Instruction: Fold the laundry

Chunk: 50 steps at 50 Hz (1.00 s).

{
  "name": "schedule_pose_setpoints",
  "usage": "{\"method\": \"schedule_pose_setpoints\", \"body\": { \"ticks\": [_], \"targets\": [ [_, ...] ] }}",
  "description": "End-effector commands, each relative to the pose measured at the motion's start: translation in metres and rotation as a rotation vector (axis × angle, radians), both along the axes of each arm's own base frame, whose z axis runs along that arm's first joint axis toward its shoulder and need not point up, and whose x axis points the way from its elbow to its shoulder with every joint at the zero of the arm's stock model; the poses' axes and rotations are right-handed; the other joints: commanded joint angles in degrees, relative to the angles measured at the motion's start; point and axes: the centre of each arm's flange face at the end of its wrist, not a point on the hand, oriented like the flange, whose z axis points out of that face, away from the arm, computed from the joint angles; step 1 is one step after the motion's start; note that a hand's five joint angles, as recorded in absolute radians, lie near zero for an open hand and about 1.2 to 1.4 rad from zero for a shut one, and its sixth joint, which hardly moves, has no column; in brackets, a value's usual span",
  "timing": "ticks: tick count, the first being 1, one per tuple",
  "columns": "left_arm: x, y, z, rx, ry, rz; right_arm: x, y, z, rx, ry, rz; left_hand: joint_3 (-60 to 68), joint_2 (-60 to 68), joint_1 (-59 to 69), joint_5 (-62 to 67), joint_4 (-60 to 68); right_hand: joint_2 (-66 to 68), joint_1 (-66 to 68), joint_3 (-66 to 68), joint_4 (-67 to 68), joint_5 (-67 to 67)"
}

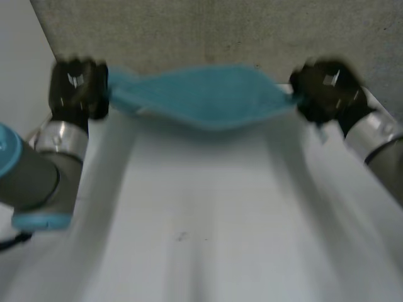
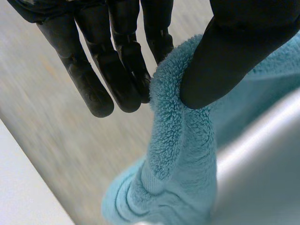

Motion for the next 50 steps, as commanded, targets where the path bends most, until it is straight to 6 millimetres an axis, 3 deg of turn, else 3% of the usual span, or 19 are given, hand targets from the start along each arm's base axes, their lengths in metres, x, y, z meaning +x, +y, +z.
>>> {"method": "schedule_pose_setpoints", "body": {
  "ticks": [1, 3, 7, 14, 18, 19, 27, 28, 37, 43, 50],
  "targets": [
    [0.009, 0.031, -0.066, 0.266, -0.101, -0.006, -0.008, 0.015, -0.082, 0.325, 0.128, -0.015, 11.5, 11.1, 14.7, 15.1, 11.5, 12.5, 23.7, 11.9, 11.6, 13.3],
    [0.01, 0.048, -0.081, 0.394, -0.141, -0.02, -0.013, 0.015, -0.089, 0.354, 0.15, -0.036, 11.5, 11.1, 14.7, 15.1, 11.5, 12.5, 23.7, 11.9, 11.6, 13.3],
    [0.011, 0.068, -0.088, 0.519, -0.188, -0.041, -0.024, 0.009, -0.089, 0.359, 0.179, -0.092, 11.5, 11.1, 14.7, 15.1, 11.5, 12.5, 23.7, 11.9, 11.6, 13.3],
    [0.016, 0.091, -0.075, 0.594, -0.222, -0.057, -0.037, 0.001, -0.085, 0.352, 0.172, -0.139, 11.5, 11.1, 14.7, 15.1, 11.5, 12.5, 23.7, 11.9, 11.6, 13.3],
    [0.017, 0.099, -0.074, 0.619, -0.269, -0.07, -0.04, 0.0, -0.086, 0.353, 0.17, -0.147, -8.6, -9.0, -5.4, -5.0, -8.6, 12.5, 23.7, 11.9, 11.6, 13.3],
    [0.016, 0.098, -0.071, 0.605, -0.298, -0.084, -0.039, 0.0, -0.086, 0.353, 0.17, -0.145, -19.8, -20.2, -16.6, -16.2, -19.8, 12.5, 23.7, 11.9, 11.6, 13.3],
    [-0.003, 0.075, -0.048, 0.429, -0.425, -0.207, -0.038, 0.0, -0.088, 0.354, 0.172, -0.136, -56.2, -56.6, -53.0, -52.6, -56.2, 12.5, 23.7, 11.9, 11.6, 13.3],
    [-0.006, 0.072, -0.047, 0.415, -0.433, -0.219, -0.038, 0.0, -0.089, 0.356, 0.172, -0.136, -56.4, -56.8, -53.2, -52.8, -56.4, 12.5, 23.7, 11.9, 11.6, 13.3],
    [-0.024, 0.013, -0.049, 0.318, -0.474, -0.27, -0.037, 0.002, -0.09, 0.355, 0.174, -0.133, -51.7, -52.1, -48.5, -48.1, -51.7, 12.5, 23.7, 11.9, 11.6, 13.3],
    [-0.018, -0.031, -0.062, 0.322, -0.543, -0.261, -0.036, 0.003, -0.092, 0.359, 0.175, -0.129, -35.1, -35.5, -31.9, -31.5, -35.1, 12.5, 23.7, 11.9, 11.6, 13.3],
    [-0.01, -0.05, -0.078, 0.313, -0.696, -0.328, -0.036, 0.003, -0.093, 0.364, 0.176, -0.129, -25.3, -25.7, -22.1, -21.7, -25.3, 12.5, 23.7, 11.9, 11.6, 13.3]
  ]
}}
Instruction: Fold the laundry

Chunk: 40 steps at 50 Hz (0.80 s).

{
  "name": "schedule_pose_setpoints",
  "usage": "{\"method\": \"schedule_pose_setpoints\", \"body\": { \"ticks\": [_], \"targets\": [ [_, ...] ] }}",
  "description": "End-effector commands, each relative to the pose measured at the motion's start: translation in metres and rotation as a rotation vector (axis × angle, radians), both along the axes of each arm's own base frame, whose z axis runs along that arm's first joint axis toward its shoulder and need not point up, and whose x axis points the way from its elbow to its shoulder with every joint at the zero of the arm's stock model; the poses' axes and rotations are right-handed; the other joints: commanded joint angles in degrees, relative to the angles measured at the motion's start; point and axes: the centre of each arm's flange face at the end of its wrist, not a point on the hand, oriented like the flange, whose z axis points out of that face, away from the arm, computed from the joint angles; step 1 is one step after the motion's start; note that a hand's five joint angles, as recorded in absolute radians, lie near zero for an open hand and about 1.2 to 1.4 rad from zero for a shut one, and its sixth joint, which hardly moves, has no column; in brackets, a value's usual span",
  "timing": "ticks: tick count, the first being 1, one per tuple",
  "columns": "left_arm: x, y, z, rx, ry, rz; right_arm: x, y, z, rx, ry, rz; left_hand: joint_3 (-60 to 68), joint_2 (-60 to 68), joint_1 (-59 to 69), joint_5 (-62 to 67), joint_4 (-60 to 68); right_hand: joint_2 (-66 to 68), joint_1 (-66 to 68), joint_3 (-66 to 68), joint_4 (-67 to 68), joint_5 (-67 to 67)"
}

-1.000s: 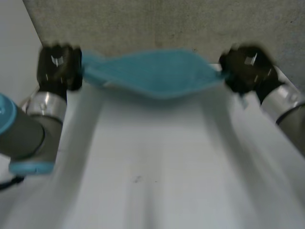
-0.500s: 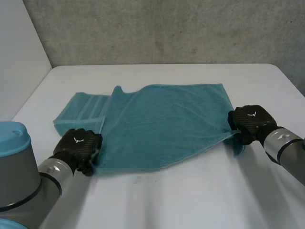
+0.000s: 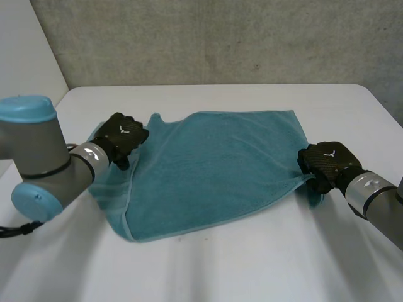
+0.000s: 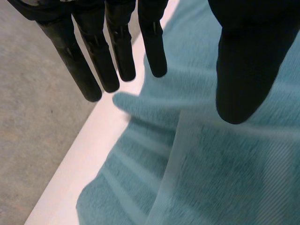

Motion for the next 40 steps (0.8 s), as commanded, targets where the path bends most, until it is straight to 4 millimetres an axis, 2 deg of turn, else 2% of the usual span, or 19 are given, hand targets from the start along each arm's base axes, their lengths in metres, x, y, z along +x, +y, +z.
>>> {"method": "schedule_pose_setpoints", "body": {
  "ticks": [1, 6, 12, 23, 31, 40],
  "targets": [
    [0.007, -0.018, -0.017, 0.001, -0.134, -0.099, 0.0, 0.0, -0.001, 0.005, 0.0, 0.0, 10.7, 10.8, 10.1, 10.8, 10.7, 12.5, 23.7, 11.9, 11.6, 13.2],
    [0.013, -0.02, -0.022, 0.017, -0.147, -0.132, 0.0, 0.001, -0.002, 0.009, 0.002, 0.001, 9.7, 9.7, 9.0, 9.8, 9.7, 12.5, 23.7, 11.9, 11.6, 13.2],
    [0.013, -0.016, -0.024, 0.033, -0.125, -0.179, 0.0, 0.002, -0.005, 0.008, 0.019, 0.004, 0.0, 0.0, -0.7, 0.0, 0.0, 12.5, 23.7, 11.9, 11.6, 13.2],
    [0.015, -0.015, -0.026, 0.053, -0.126, -0.181, 0.0, 0.002, -0.01, 0.019, 0.034, 0.005, 0.0, 0.0, -0.7, 0.0, 0.0, 12.5, 23.7, 11.9, 11.6, 13.2],
    [0.018, -0.016, -0.029, 0.068, -0.131, -0.174, 0.0, 0.002, -0.01, 0.018, 0.035, 0.005, 8.0, 8.1, 7.4, 8.1, 8.0, 12.5, 23.7, 11.9, 11.6, 13.2],
    [0.019, -0.017, -0.031, 0.067, -0.139, -0.16, -0.001, 0.001, -0.01, 0.018, 0.035, 0.002, 5.7, 5.7, 5.0, 5.7, 5.7, 12.5, 23.7, 11.9, 11.6, 13.2]
  ]
}}
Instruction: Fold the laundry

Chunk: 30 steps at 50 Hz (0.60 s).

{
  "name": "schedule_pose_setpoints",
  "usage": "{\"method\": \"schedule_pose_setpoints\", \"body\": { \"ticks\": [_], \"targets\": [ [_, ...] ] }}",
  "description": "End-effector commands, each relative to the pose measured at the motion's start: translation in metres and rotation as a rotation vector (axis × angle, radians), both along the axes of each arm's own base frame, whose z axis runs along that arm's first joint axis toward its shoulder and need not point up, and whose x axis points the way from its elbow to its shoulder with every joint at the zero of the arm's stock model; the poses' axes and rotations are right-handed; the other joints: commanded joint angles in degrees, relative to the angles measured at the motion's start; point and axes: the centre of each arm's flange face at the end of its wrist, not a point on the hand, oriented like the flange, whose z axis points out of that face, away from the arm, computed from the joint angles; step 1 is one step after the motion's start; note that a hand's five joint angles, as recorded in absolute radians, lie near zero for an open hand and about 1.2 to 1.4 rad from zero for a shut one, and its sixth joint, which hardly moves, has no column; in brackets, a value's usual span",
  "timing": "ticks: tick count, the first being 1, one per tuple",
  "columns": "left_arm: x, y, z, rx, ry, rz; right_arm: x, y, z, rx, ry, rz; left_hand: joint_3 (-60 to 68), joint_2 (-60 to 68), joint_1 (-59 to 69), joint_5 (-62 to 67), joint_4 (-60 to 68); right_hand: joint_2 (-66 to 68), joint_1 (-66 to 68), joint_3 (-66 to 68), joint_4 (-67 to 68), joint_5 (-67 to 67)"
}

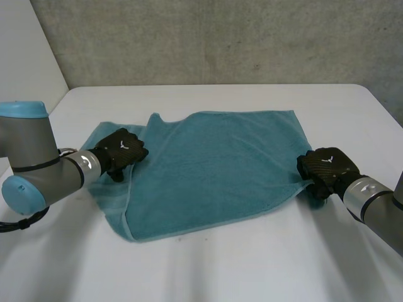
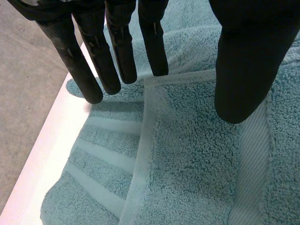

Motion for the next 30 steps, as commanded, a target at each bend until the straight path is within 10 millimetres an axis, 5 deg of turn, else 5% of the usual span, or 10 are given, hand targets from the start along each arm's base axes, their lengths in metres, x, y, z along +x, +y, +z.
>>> {"method": "schedule_pose_setpoints", "body": {
  "ticks": [1, 14, 30],
  "targets": [
    [0.001, -0.001, -0.001, -0.002, -0.005, 0.006, -0.001, 0.0, 0.0, 0.001, 0.001, -0.003, 4.4, 4.4, 4.1, 4.4, 4.1, 12.5, 23.7, 11.9, 11.6, 13.1],
    [0.011, 0.002, -0.008, -0.01, -0.07, 0.024, -0.001, -0.001, 0.0, 0.001, 0.001, -0.006, 17.5, 17.5, 17.2, 17.5, 17.3, 12.5, 23.7, 11.9, 11.6, 13.1],
    [0.015, -0.001, -0.013, -0.029, -0.086, 0.04, -0.001, 0.0, -0.002, 0.005, 0.001, -0.003, 13.0, 12.9, 12.7, 12.9, 12.7, 12.5, 23.7, 11.9, 11.6, 13.1]
  ]
}}
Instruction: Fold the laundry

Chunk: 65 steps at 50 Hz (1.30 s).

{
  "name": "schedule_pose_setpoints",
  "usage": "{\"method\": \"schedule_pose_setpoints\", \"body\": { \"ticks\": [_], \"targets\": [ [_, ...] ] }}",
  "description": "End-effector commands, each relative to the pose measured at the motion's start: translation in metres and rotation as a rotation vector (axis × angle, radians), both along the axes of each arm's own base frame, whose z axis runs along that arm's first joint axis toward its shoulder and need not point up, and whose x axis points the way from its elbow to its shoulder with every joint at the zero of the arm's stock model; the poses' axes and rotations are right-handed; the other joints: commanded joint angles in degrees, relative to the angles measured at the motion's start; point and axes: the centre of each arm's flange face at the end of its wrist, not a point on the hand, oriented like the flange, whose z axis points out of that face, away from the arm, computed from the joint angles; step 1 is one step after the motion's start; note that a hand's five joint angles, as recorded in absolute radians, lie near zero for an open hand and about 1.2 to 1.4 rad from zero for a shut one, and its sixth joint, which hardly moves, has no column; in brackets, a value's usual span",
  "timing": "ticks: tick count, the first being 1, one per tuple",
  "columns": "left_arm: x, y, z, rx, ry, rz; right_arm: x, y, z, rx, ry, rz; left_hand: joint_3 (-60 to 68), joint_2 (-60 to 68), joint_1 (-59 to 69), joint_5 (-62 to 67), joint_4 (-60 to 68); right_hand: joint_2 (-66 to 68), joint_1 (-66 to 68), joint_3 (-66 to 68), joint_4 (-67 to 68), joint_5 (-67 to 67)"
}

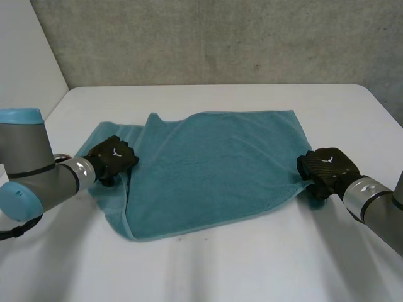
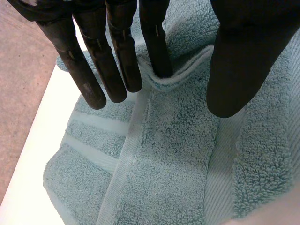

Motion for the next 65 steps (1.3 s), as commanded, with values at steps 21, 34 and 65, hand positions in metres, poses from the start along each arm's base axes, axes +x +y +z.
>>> {"method": "schedule_pose_setpoints", "body": {
  "ticks": [21, 34, 65],
  "targets": [
    [-0.003, -0.007, -0.007, -0.073, 0.021, -0.006, 0.0, 0.0, -0.002, 0.006, 0.001, 0.0, 2.4, 2.3, 3.2, 2.4, 2.7, 12.5, 23.7, 11.9, 11.6, 13.1],
    [-0.003, -0.008, -0.013, -0.066, 0.017, -0.009, 0.0, 0.0, -0.006, 0.005, 0.027, 0.008, 7.0, 6.8, 7.7, 6.9, 7.3, 12.5, 23.7, 11.9, 11.6, 13.1],
    [0.073, 0.08, 0.078, -0.216, -0.063, 0.418, -0.017, 0.032, 0.066, 0.149, 0.16, 0.047, 38.8, 38.6, 39.5, 38.7, 39.0, 12.5, 23.7, 11.9, 11.6, 13.1]
  ]
}}
